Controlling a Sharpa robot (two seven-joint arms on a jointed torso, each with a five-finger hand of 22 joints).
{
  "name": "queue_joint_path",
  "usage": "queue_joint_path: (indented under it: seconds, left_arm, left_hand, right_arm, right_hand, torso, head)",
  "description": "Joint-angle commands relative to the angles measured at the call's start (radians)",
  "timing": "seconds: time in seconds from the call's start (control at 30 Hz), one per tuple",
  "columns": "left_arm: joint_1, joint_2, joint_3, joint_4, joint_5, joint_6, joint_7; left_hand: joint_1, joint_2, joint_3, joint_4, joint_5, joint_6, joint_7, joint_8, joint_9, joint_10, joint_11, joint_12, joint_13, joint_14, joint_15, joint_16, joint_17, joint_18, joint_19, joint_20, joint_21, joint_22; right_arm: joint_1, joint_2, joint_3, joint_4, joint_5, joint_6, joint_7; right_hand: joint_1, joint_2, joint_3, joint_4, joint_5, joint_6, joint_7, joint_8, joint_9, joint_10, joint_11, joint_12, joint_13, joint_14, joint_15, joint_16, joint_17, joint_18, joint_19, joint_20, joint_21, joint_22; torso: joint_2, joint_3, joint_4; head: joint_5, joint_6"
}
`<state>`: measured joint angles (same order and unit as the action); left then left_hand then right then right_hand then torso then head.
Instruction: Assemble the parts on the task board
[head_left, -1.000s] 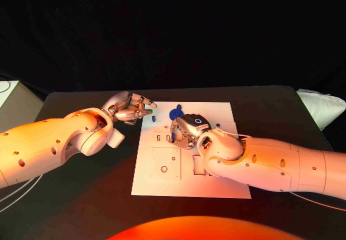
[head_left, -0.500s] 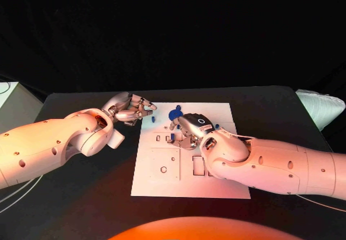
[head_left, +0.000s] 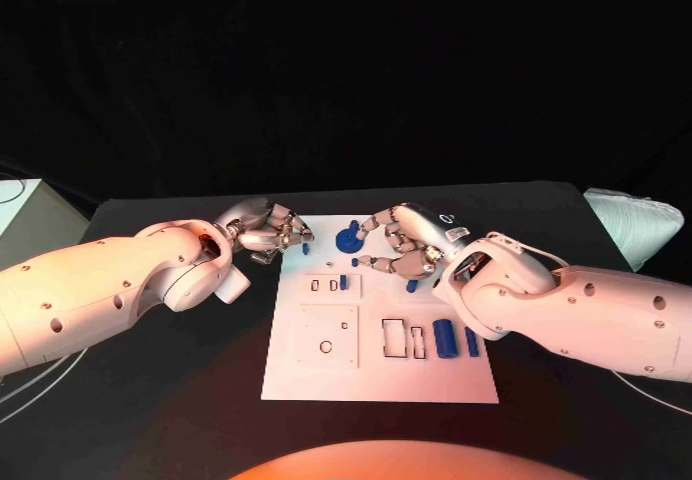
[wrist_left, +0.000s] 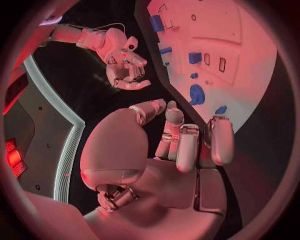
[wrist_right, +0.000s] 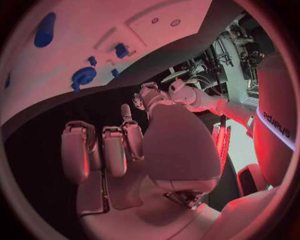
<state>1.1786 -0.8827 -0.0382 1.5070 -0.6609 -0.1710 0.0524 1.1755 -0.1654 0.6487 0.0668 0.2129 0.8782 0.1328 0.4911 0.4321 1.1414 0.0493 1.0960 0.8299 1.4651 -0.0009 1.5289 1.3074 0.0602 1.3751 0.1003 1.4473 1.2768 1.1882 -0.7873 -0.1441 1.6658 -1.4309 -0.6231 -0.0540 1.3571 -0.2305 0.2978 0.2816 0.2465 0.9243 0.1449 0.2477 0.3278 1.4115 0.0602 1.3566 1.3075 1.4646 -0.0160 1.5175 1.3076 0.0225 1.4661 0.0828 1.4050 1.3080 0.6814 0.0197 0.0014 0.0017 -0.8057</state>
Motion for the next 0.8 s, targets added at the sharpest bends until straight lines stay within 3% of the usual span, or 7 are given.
queue_joint_path:
  seconds: [0.03,0.13,0.27,0.37,0.57,0.8]
  left_arm:
    - [0.010,0.013,0.002,0.003,-0.080,0.134,-0.158]
    - [0.028,0.034,0.002,0.001,-0.110,0.184,-0.253]
    - [0.052,0.069,0.002,-0.014,-0.154,0.231,-0.371]
    - [0.074,0.111,0.002,-0.039,-0.202,0.271,-0.459]
    - [0.098,0.190,0.002,-0.092,-0.255,0.358,-0.566]
    - [0.114,0.267,-0.005,-0.155,-0.293,0.432,-0.627]
  left_hand:
    - [-0.025,0.005,-0.009,0.029,0.002,-0.012,-0.007,0.026,0.025,0.019,-0.001,0.013,0.013,0.082,-0.011,0.010,0.207,0.001,0.018,-0.006,0.009,0.026]
    - [-0.073,0.006,-0.035,0.093,0.002,-0.037,-0.013,0.078,0.079,0.025,-0.006,0.023,0.017,0.083,-0.018,0.010,0.209,-0.002,0.028,-0.013,0.015,0.038]
    - [-0.086,0.007,-0.056,0.134,0.002,-0.047,-0.027,0.141,0.149,0.042,-0.018,0.045,0.042,0.081,-0.027,0.006,0.202,0.001,0.020,-0.022,0.008,0.026]
    - [-0.094,0.001,-0.075,0.162,0.001,-0.056,-0.034,0.182,0.202,0.041,-0.024,0.049,0.043,0.079,-0.033,0.002,0.198,0.002,0.018,-0.028,0.004,0.020]
    - [-0.125,-0.015,-0.131,0.215,-0.001,-0.074,-0.035,0.207,0.253,0.036,-0.024,0.052,0.043,0.078,-0.034,0.001,0.195,0.002,0.016,-0.030,0.001,0.017]
    - [-0.165,-0.018,-0.195,0.225,-0.004,-0.085,-0.033,0.207,0.277,0.027,-0.022,0.051,0.040,0.076,-0.032,-0.002,0.192,0.004,0.009,-0.028,-0.005,0.007]
  right_arm:
    - [0.019,-0.031,0.001,0.008,0.227,-0.025,0.143]
    - [0.042,-0.062,0.002,0.006,0.355,-0.024,0.153]
    - [0.064,-0.084,0.003,-0.010,0.461,-0.022,0.147]
    - [0.079,-0.092,0.003,-0.035,0.510,-0.013,0.133]
    - [0.093,-0.087,0.004,-0.085,0.582,0.007,0.112]
    - [0.098,-0.078,0.004,-0.111,0.610,0.015,0.101]
  right_hand:
    - [0.012,0.000,0.008,0.001,0.010,0.009,-0.002,0.005,0.002,-0.013,-0.001,-0.009,0.090,0.074,0.001,-0.007,0.137,0.017,0.040,0.005,-0.020,0.168]
    - [0.009,0.000,0.012,0.003,0.017,0.012,-0.003,0.008,0.003,-0.015,-0.002,-0.011,0.088,0.073,0.000,-0.008,0.136,0.018,0.039,0.004,-0.023,0.167]
    - [0.006,0.001,0.016,0.003,0.028,0.010,-0.003,0.009,0.003,-0.015,-0.002,-0.011,0.087,0.073,0.000,-0.008,0.137,0.018,0.039,0.004,-0.026,0.165]
    - [-0.006,-0.009,0.017,0.001,0.073,0.001,-0.002,0.011,0.004,-0.016,-0.001,-0.011,0.085,0.073,0.000,-0.010,0.136,0.018,0.039,0.003,-0.030,0.163]
    - [-0.012,-0.012,0.014,0.002,0.077,-0.003,-0.001,0.011,0.004,-0.018,0.000,-0.013,0.083,0.072,0.000,-0.012,0.132,0.020,0.036,0.003,-0.041,0.158]
    - [-0.016,-0.012,0.012,0.003,0.078,-0.008,0.000,0.009,0.003,-0.024,0.001,-0.019,0.078,0.072,0.001,-0.012,0.132,0.023,0.033,0.003,-0.052,0.153]
  torso:
    - [-0.014,0.0012,-0.0016]
    - [-0.021,0.0022,-0.0040]
    - [-0.030,0.0037,-0.0057]
    - [-0.036,0.0048,-0.0048]
    - [-0.043,0.0042,-0.0024]
    - [-0.047,0.0055,-0.0013]
  head:
    - [0.007,0.000]
    - [0.011,0.000]
    - [0.015,0.002]
    - [0.017,0.004]
    - [0.019,-0.003]
    - [0.025,-0.009]
